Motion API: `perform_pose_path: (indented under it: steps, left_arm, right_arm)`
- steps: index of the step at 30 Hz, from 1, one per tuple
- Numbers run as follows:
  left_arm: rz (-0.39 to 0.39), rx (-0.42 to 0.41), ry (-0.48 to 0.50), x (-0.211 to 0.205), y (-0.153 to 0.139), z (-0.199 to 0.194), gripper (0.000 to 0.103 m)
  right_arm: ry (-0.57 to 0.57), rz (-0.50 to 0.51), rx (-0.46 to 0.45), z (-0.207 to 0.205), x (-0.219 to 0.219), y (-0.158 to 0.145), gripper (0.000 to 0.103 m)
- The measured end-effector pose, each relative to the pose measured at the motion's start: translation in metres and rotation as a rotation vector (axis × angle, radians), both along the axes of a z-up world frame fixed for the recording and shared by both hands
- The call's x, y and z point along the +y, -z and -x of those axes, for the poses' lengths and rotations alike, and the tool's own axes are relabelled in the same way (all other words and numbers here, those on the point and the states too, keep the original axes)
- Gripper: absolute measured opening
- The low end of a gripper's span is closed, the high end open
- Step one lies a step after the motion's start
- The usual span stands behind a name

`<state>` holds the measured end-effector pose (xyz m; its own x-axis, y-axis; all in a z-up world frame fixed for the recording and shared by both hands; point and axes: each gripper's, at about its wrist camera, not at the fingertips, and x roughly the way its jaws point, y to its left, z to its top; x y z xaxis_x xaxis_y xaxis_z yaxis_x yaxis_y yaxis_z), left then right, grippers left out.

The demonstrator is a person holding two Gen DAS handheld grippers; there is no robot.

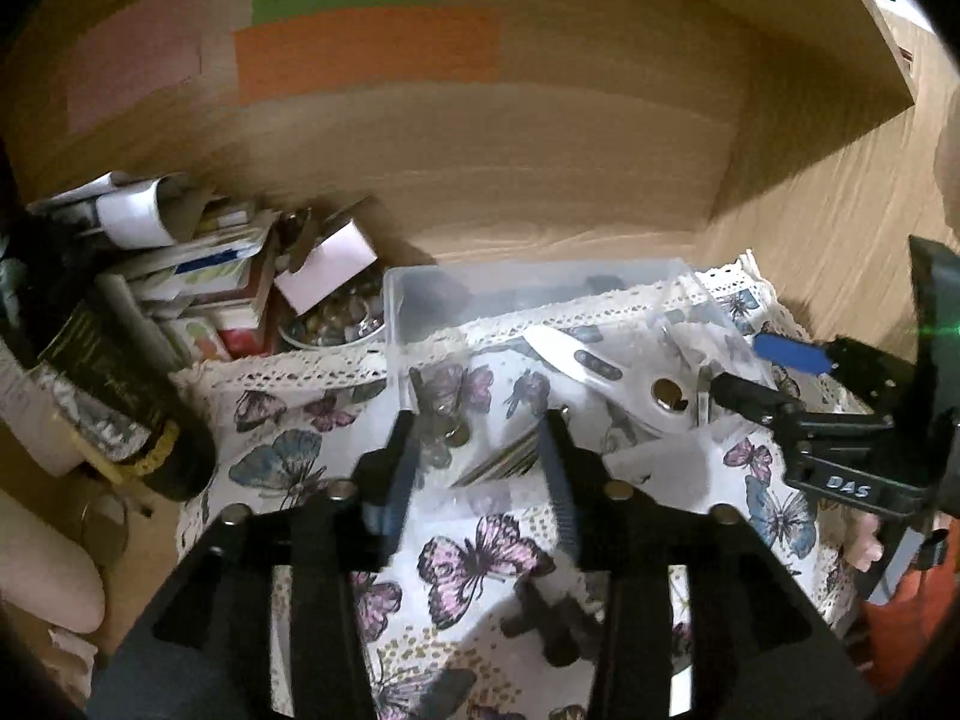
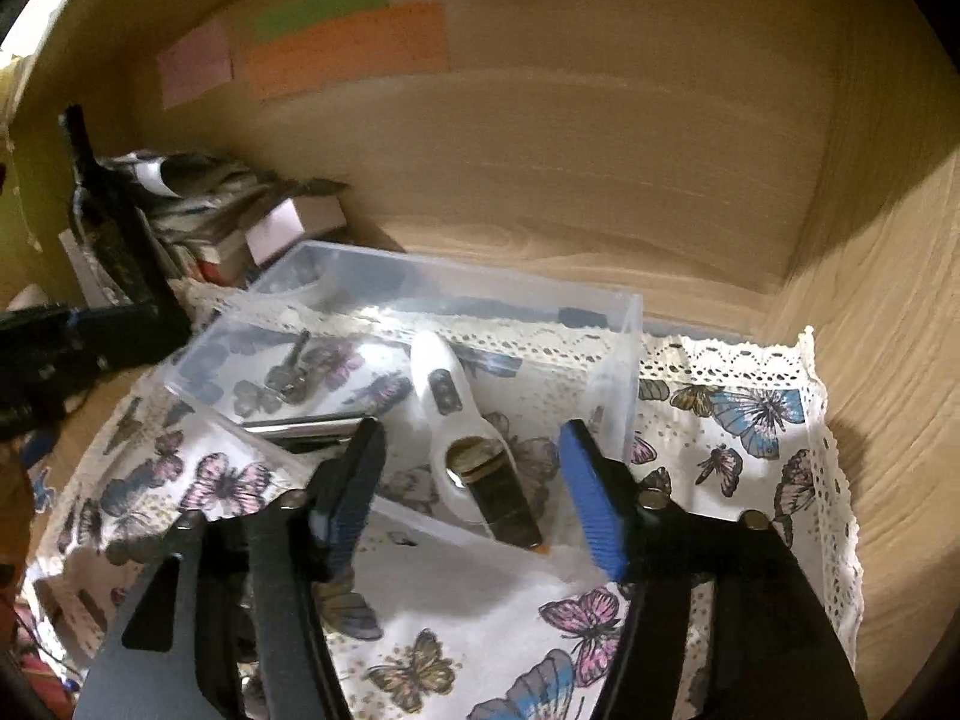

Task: Organize rigid objects
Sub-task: 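Grasp the white plug adapter with the right tool while the left tool approaches a black item, then grasp the small black item with the left tool while the right tool lifts the adapter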

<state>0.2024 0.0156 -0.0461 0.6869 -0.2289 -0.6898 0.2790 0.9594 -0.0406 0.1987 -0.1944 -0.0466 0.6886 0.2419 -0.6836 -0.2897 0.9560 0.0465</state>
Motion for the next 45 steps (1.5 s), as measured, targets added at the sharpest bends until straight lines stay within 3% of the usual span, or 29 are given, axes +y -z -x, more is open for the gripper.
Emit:
perform_pose_path:
  steps: [4,8,18,25,27,31,33,37,41,45]
  left_arm:
    - [-0.002,-0.001,-0.015,0.007,0.002,0.013,0.064]
    - [-0.006,0.017,-0.038,0.015,0.011,0.027,0.078]
    - [-0.041,0.132,-0.051,0.025,0.059,0.06,0.078]
    - [-0.055,0.169,-0.054,0.029,0.079,0.083,0.078]
    - [-0.054,0.177,-0.06,0.032,0.084,0.088,0.078]
    - [-0.025,0.218,-0.057,0.036,0.091,0.089,0.078]
    - [-0.017,0.229,-0.063,0.036,0.094,0.089,0.077]
    - [-0.013,0.24,-0.059,0.029,0.097,0.083,0.059]
    - [0.012,0.254,-0.018,0.014,0.097,0.078,0.048]
    - [0.03,0.262,0.018,0.0,0.097,0.073,0.039]
  right_arm:
    - [-0.002,-0.022,-0.009,0.016,0.004,-0.005,0.075]
    - [-0.012,-0.029,0.008,0.033,0.01,0.0,0.08]
    - [-0.042,-0.106,0.124,0.078,0.023,0.032,0.08]
    - [-0.1,-0.139,0.19,0.102,0.045,0.049,0.08]
    - [-0.12,-0.144,0.226,0.104,0.053,0.06,0.077]
    - [-0.129,-0.154,0.294,0.102,0.058,0.078,0.046]
    - [-0.125,-0.164,0.286,0.104,0.056,0.079,0.043]
    - [-0.118,-0.16,0.262,0.107,0.052,0.075,0.043]
    - [-0.099,-0.153,0.234,0.106,0.043,0.071,0.036]
    - [-0.072,-0.136,0.207,0.104,0.032,0.068,0.036]
